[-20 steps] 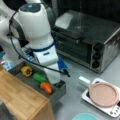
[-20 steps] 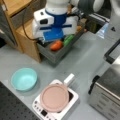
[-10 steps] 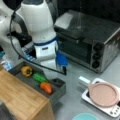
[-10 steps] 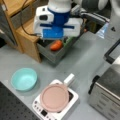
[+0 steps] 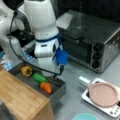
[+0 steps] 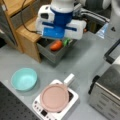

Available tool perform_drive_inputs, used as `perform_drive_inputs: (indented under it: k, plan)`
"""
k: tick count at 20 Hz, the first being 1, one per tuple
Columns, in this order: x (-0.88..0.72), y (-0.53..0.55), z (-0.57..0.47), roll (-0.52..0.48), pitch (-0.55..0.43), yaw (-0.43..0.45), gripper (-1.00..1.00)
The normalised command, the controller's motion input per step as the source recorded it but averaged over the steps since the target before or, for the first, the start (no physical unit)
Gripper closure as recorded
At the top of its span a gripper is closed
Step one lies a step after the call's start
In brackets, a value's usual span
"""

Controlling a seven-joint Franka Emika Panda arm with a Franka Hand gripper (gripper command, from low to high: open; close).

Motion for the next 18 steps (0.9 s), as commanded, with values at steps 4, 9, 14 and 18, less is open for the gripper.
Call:
perform_drive_inputs:
  k: [4,9,14,18]
  plan:
    - [0.16,0.14,0.21,-0.07,0.294,-0.305,-1.0]
    - [0.22,0.07,0.21,-0.06,0.359,-0.226,-1.0]
    - [0.29,0.11,0.22,0.171,0.291,-0.289,-1.0]
    - [0.31,0.18,0.18,0.149,0.243,-0.303,-1.0]
